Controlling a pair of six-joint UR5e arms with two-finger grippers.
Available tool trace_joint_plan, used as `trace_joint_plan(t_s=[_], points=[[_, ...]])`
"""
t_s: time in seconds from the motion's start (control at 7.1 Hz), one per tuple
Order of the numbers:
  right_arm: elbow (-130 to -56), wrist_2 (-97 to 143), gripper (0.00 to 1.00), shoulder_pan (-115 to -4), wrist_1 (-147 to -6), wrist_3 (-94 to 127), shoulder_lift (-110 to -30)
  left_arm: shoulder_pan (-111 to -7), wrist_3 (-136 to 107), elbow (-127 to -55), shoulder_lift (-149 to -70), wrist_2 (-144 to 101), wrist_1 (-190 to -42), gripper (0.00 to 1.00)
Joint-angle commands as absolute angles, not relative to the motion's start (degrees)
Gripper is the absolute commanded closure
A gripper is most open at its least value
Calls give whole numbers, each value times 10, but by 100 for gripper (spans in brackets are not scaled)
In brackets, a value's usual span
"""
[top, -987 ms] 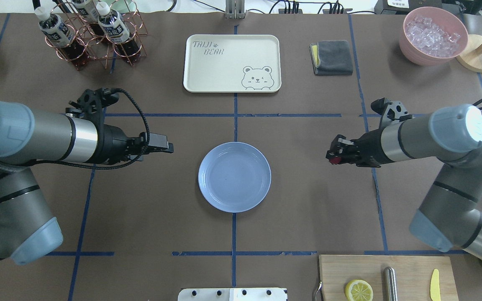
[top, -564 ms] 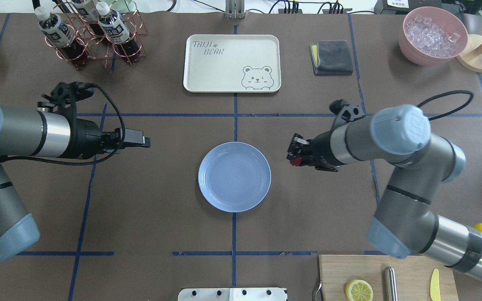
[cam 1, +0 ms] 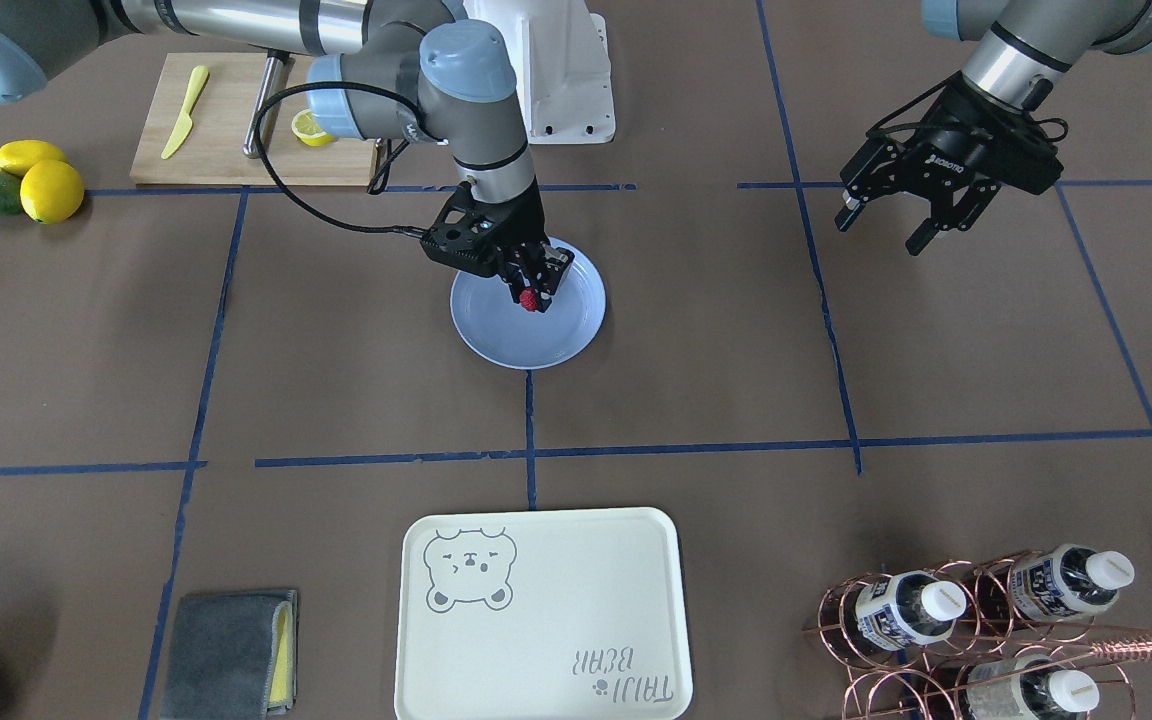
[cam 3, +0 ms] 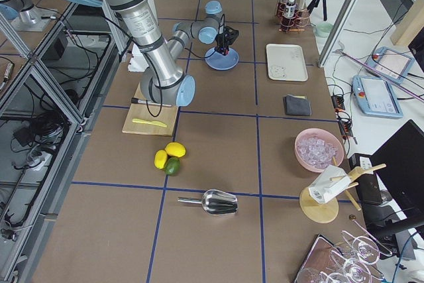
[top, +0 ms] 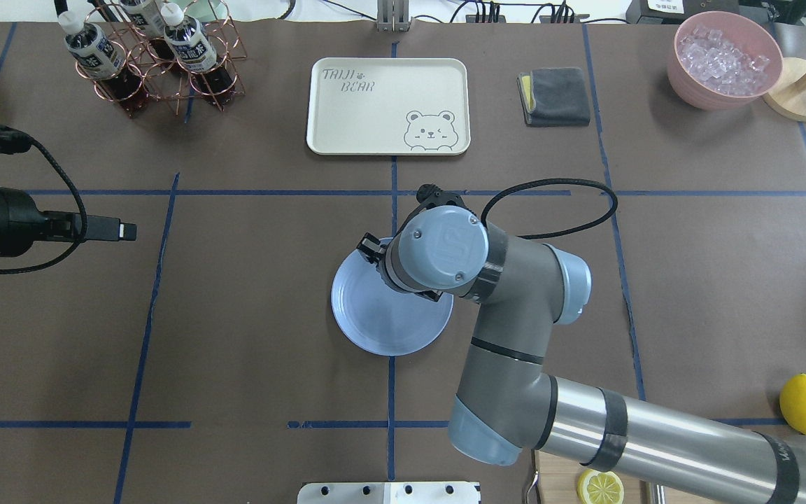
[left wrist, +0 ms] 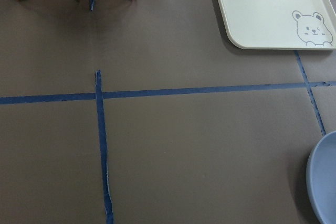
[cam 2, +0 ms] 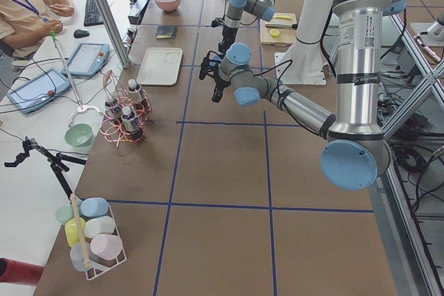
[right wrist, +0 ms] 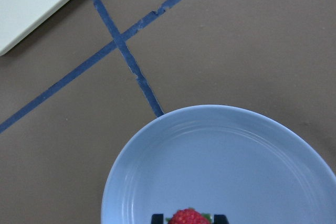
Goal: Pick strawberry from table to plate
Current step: 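Carry the strawberry with the right gripper over the plate while the left arm withdraws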
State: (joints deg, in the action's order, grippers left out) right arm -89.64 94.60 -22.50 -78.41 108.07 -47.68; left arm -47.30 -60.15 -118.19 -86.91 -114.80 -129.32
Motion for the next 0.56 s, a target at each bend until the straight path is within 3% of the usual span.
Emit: trace_joint_plan(t_s=[0.0, 0.42], points=[[-880, 940, 100, -210, -785, 1082, -475, -474, -600, -1182, -868, -1149, -1295, 1], [-875, 940, 100, -209, -785, 1078, -480, -474, -600, -1180, -870, -1149, -1295, 1]])
